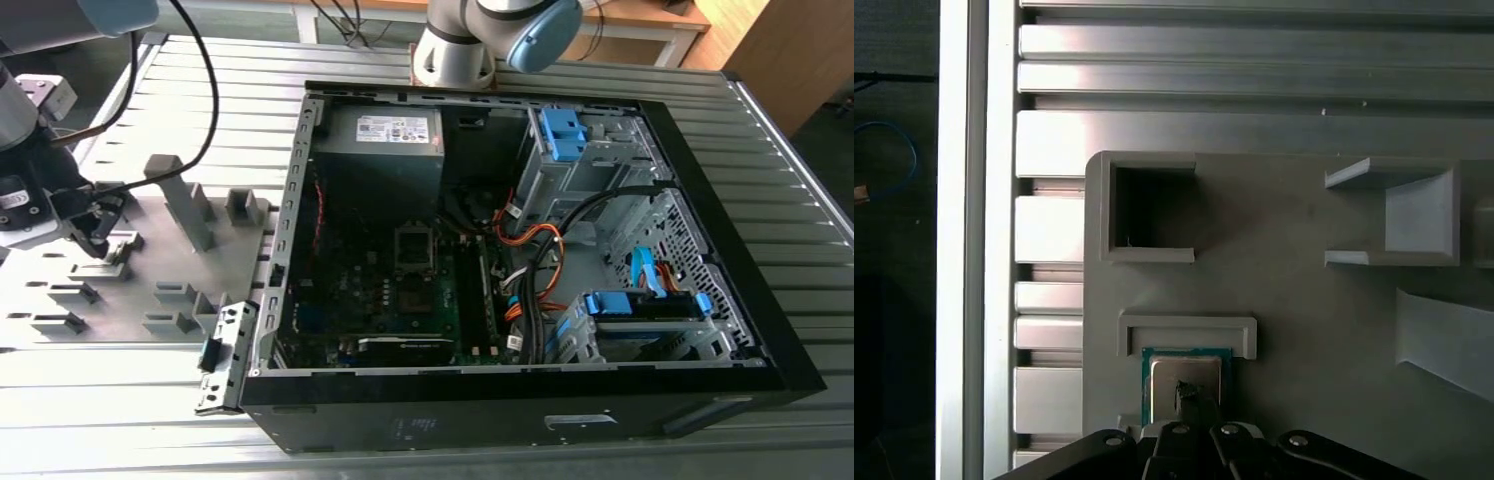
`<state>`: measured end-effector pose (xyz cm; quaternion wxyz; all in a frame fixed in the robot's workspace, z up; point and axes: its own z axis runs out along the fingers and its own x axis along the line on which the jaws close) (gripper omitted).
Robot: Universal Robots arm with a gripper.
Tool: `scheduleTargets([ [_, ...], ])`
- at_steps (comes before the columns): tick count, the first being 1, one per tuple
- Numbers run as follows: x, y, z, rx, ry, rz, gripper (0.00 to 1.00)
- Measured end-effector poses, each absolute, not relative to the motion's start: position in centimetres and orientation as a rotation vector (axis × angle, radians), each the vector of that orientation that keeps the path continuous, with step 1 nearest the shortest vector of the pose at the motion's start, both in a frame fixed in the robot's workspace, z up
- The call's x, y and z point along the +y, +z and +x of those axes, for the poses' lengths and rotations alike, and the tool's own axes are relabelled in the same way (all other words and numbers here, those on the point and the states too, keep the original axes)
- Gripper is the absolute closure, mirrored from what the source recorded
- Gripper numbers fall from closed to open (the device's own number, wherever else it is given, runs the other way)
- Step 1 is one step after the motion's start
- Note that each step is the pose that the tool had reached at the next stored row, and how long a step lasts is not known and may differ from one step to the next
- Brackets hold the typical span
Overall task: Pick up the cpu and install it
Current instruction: 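Pick up the cpu and move it towards the insertion slot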
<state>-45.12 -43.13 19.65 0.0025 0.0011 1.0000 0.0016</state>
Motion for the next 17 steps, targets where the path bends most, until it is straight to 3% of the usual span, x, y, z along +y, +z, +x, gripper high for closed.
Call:
scheduleTargets([
  [17, -42.97, 19.63, -45.26, 3.137, 0.006, 0.006, 0.89],
])
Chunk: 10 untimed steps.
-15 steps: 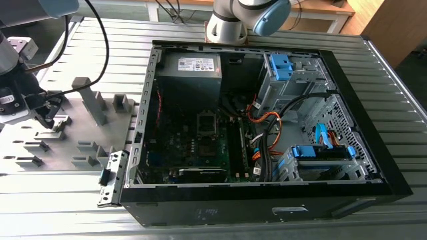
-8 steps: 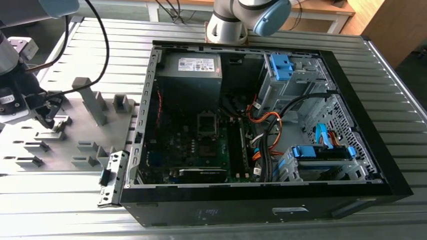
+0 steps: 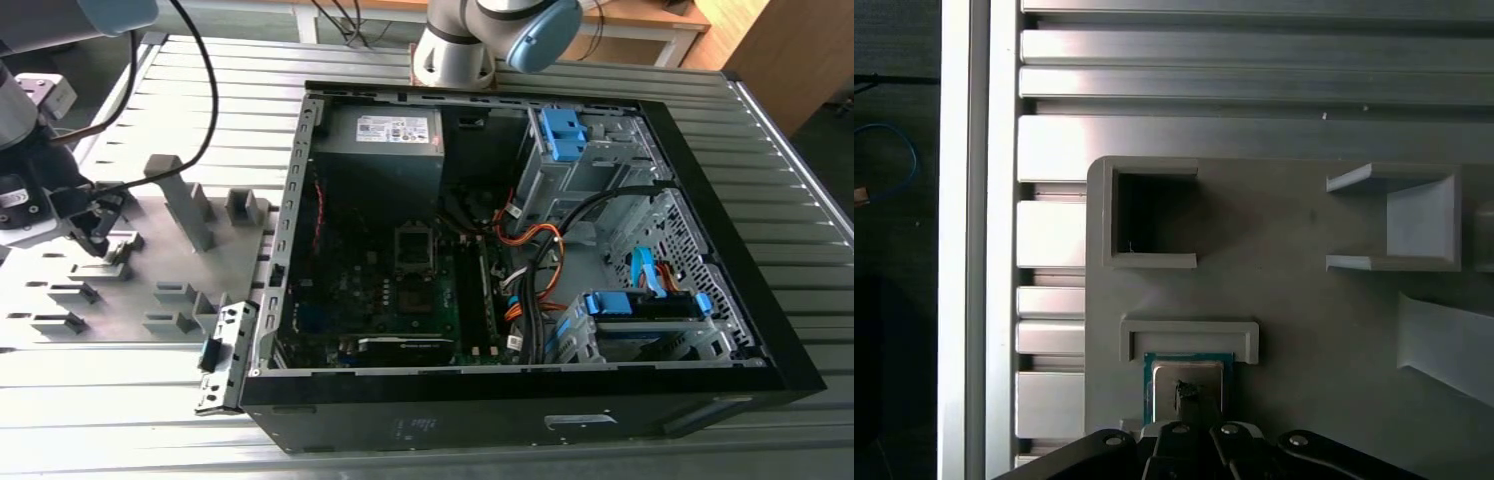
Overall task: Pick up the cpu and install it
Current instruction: 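Pick up the cpu and move it towards the insertion slot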
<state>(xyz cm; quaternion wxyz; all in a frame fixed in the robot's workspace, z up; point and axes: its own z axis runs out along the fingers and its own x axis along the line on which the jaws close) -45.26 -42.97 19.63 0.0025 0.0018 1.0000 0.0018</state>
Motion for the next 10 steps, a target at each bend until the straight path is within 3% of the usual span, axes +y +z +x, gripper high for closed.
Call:
scheduleTargets([
  [10, -42.97, 19.62, -45.28, 3.136, 0.006, 0.006, 0.89],
])
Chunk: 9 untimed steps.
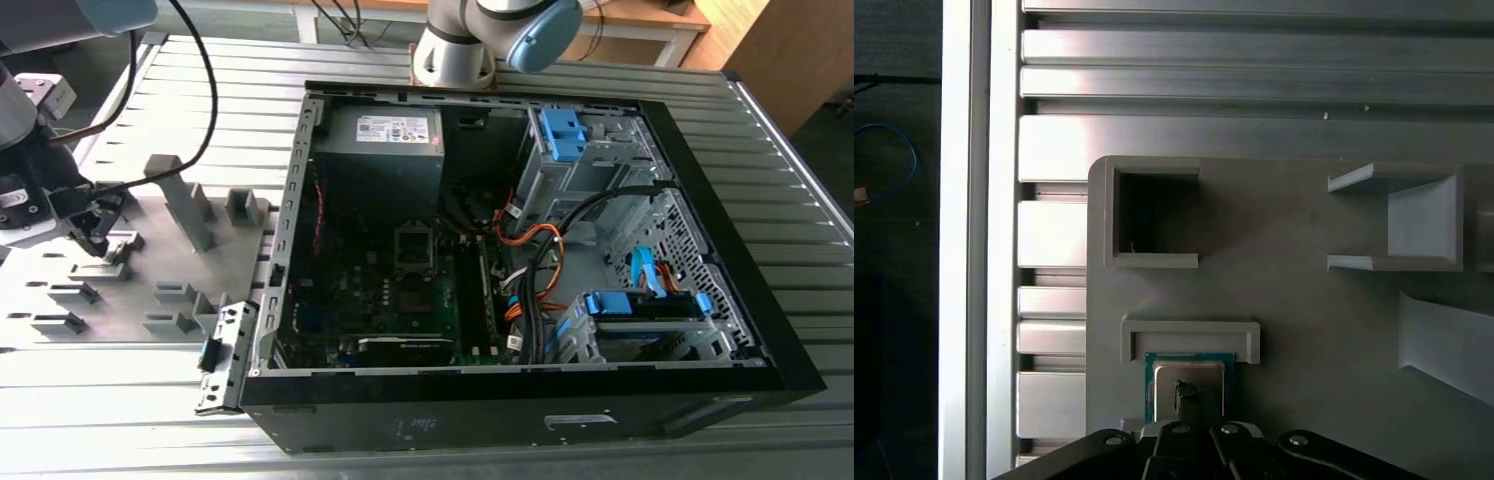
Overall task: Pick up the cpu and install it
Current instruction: 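Pick up the cpu and move it towards the insertion slot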
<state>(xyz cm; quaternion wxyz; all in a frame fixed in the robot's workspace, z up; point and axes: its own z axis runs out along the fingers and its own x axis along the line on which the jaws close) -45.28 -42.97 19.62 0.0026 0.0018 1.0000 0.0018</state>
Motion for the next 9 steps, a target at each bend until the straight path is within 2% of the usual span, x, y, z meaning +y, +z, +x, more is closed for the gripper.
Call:
scheduleTargets([
  [1, -42.97, 19.62, -45.28, 3.136, 0.006, 0.006, 0.89],
  [3, -42.97, 19.62, -45.28, 3.136, 0.006, 0.006, 0.77],
  [4, -42.97, 19.62, -45.29, 3.136, 0.006, 0.006, 0.77],
  [6, -42.97, 19.61, -45.29, 3.136, 0.006, 0.006, 0.65],
  [7, -42.97, 19.62, -45.29, 3.136, 0.006, 0.006, 0.65],
  [9, -42.97, 19.62, -45.3, 3.136, 0.006, 0.006, 0.53],
])
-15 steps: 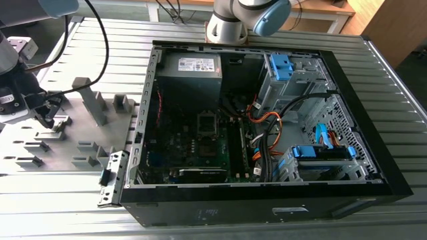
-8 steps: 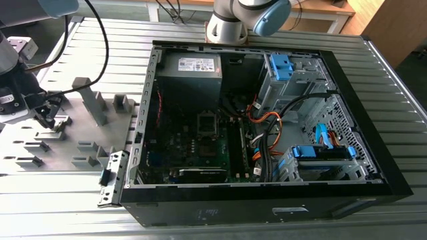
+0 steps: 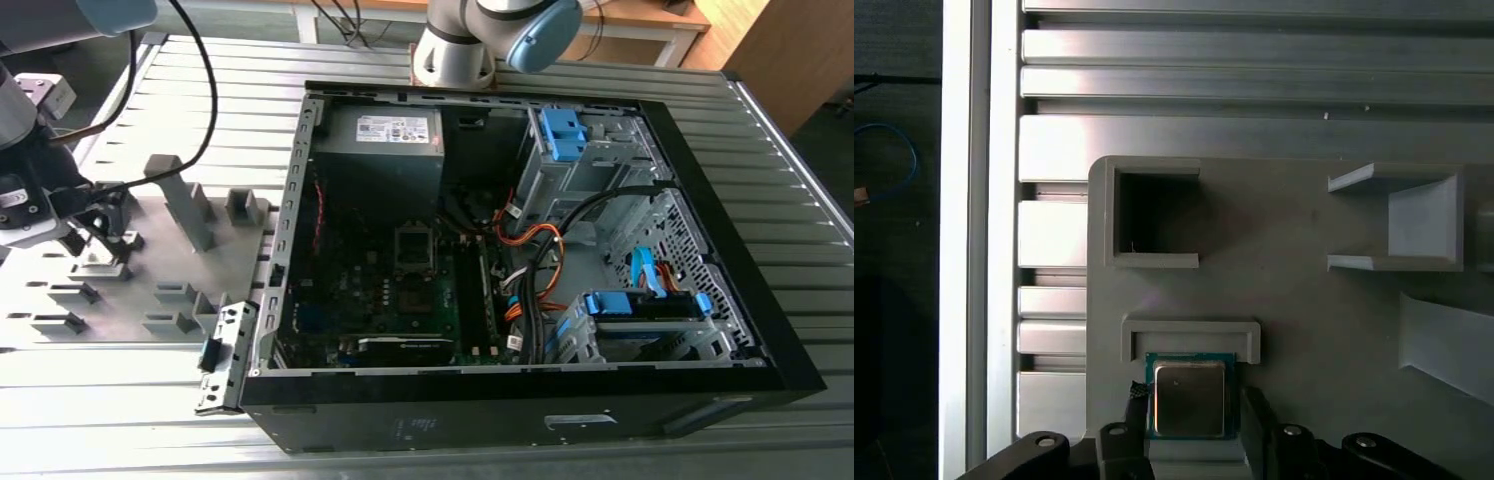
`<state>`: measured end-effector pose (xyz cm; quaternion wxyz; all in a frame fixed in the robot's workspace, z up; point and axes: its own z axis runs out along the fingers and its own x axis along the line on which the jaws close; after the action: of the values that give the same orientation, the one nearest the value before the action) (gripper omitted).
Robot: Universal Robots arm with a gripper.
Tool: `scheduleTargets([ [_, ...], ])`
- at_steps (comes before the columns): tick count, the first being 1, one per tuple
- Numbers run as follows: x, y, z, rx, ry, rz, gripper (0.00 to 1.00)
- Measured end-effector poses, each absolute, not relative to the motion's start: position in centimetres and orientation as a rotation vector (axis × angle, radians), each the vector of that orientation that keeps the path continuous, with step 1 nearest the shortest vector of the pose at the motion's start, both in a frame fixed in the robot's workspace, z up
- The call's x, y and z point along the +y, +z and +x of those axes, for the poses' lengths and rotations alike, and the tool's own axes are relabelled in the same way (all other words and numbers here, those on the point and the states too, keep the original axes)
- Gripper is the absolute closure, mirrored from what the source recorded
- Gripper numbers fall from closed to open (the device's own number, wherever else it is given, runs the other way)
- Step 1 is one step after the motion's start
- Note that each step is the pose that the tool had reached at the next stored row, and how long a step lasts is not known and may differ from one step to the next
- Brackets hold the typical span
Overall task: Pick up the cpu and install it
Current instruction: 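Pick up the cpu and move it towards the insertion slot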
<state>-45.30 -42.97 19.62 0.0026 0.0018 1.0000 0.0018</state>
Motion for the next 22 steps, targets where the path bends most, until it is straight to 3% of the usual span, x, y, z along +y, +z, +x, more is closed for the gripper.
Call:
scheduleTargets([
  [1, -42.97, 19.62, -45.3, 3.136, 0.006, 0.006, 0.53],
  [2, -42.97, 19.62, -45.3, 3.136, 0.006, 0.006, 0.47],
  [22, -42.89, 18.93, -45.3, 3.136, 0.006, 0.006, 0.47],
])
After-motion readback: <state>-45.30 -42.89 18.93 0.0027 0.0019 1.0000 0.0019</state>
